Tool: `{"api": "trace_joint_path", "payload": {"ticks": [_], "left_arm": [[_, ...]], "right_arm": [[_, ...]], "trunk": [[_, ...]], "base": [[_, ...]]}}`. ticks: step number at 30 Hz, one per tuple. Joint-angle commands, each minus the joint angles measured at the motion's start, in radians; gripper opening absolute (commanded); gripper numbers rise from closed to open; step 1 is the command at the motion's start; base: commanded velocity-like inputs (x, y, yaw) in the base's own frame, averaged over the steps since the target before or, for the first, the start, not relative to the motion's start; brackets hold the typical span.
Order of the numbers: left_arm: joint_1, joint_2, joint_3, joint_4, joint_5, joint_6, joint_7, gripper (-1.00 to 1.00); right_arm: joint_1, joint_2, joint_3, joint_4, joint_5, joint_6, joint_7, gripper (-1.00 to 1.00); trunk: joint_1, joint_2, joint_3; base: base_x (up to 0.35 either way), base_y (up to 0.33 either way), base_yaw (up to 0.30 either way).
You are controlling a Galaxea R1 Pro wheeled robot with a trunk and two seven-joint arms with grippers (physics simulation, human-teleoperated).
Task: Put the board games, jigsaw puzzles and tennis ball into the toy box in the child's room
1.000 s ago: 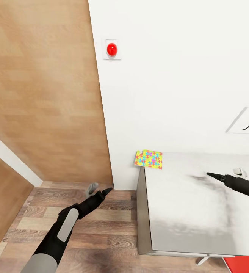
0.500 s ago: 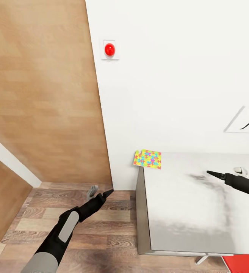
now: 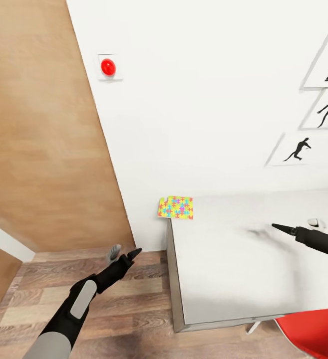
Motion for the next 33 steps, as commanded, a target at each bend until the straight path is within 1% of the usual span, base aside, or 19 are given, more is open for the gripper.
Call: {"api": "trace_joint_path", "payload": {"ticks": [1,2,3,4,8,9,12,13,14,15,16,17,18,19,22,23,24,25,33], "left_arm": [[0.000,0.000,0.016,0.000,0.004,0.008,-0.003,1.00],[0.000,0.000,0.016,0.000,0.004,0.008,-0.003,1.00],[0.000,0.001,0.027,0.000,0.004,0.008,-0.003,1.00],[0.000,0.004,0.045,0.001,0.004,0.008,-0.004,1.00],[-0.004,0.011,0.076,0.001,0.001,0.008,-0.005,1.00],[-0.004,0.011,0.076,0.001,0.001,0.008,-0.005,1.00],[-0.027,0.032,0.098,0.011,0.001,0.010,-0.006,1.00],[-0.027,0.032,0.098,0.011,0.001,0.010,-0.006,1.00],[-0.038,0.042,0.105,0.022,0.001,0.011,-0.009,1.00],[-0.063,0.064,0.115,0.063,0.002,0.013,-0.027,1.00],[-0.078,0.075,0.120,0.089,0.003,0.014,-0.044,1.00],[-0.078,0.075,0.120,0.089,0.003,0.014,-0.044,1.00],[-0.091,0.087,0.123,0.119,0.003,0.013,-0.066,1.00],[-0.113,0.106,0.128,0.174,0.003,0.012,-0.114,1.00],[-0.133,0.123,0.133,0.226,0.001,0.010,-0.168,1.00],[-0.133,0.123,0.133,0.226,0.001,0.010,-0.168,1.00],[-0.140,0.128,0.135,0.245,0.000,0.007,-0.187,1.00],[-0.143,0.129,0.136,0.252,0.000,0.004,-0.194,1.00],[-0.150,0.130,0.137,0.273,0.001,-0.020,-0.217,1.00]], "right_arm": [[-0.001,0.000,0.000,0.000,-0.004,0.007,0.001,1.00],[-0.001,0.000,0.000,0.000,-0.004,0.007,0.001,1.00],[-0.001,0.000,0.000,-0.001,-0.004,0.007,0.001,1.00],[-0.001,0.000,0.001,-0.002,-0.004,0.007,0.001,1.00],[-0.001,-0.001,0.001,-0.003,-0.004,0.007,0.001,1.00],[-0.001,-0.001,0.001,-0.003,-0.004,0.007,0.001,1.00],[-0.001,-0.001,0.001,-0.004,-0.004,0.016,0.001,1.00],[-0.001,-0.001,0.001,-0.004,-0.004,0.016,0.001,1.00],[-0.001,-0.001,0.000,-0.005,-0.004,0.020,0.001,1.00],[-0.001,-0.001,0.000,-0.007,-0.004,0.030,0.001,1.00],[-0.001,-0.001,0.000,-0.008,-0.004,0.034,0.001,1.00],[-0.001,-0.001,0.000,-0.008,-0.004,0.034,0.001,1.00],[-0.001,-0.001,0.001,-0.008,-0.004,0.037,0.001,1.00],[-0.001,0.000,0.001,-0.009,-0.003,0.041,0.001,1.00],[-0.001,0.000,0.001,-0.010,-0.003,0.044,0.001,1.00],[-0.001,0.000,0.001,-0.010,-0.003,0.044,0.001,1.00],[-0.001,0.000,0.001,-0.010,-0.003,0.046,0.001,1.00],[-0.001,0.000,0.001,-0.010,-0.003,0.046,0.001,1.00],[-0.001,-0.002,0.000,-0.012,-0.002,0.048,0.001,1.00]], "trunk": [[0.001,-0.002,-0.002],[0.001,-0.002,-0.002],[0.001,-0.002,-0.002],[0.001,-0.002,-0.001],[0.001,-0.002,-0.001],[0.001,-0.002,-0.001],[0.001,-0.002,-0.001],[0.001,-0.002,-0.001],[0.001,-0.002,-0.001],[0.001,-0.002,-0.001],[0.001,-0.002,-0.001],[0.001,-0.002,-0.001],[0.001,-0.002,-0.001],[0.001,-0.002,-0.001],[0.001,-0.002,-0.001],[0.001,-0.002,-0.001],[0.001,-0.002,-0.001],[0.001,-0.002,-0.001],[0.001,-0.002,-0.001]], "base": [[0.000,0.000,-0.283],[0.000,0.000,-0.283],[0.000,0.000,-0.284],[0.000,0.000,-0.285],[0.000,0.000,-0.285],[0.000,0.000,-0.286],[0.000,0.000,-0.286],[0.000,0.000,-0.286],[0.000,0.000,-0.286],[0.000,0.000,-0.267],[0.000,0.000,-0.233],[0.000,0.000,-0.233],[0.000,0.000,-0.186],[0.000,0.000,-0.119],[0.000,0.000,-0.078],[0.000,0.000,-0.061],[0.000,0.000,-0.039],[0.000,0.000,-0.031],[0.000,0.000,-0.017]]}}
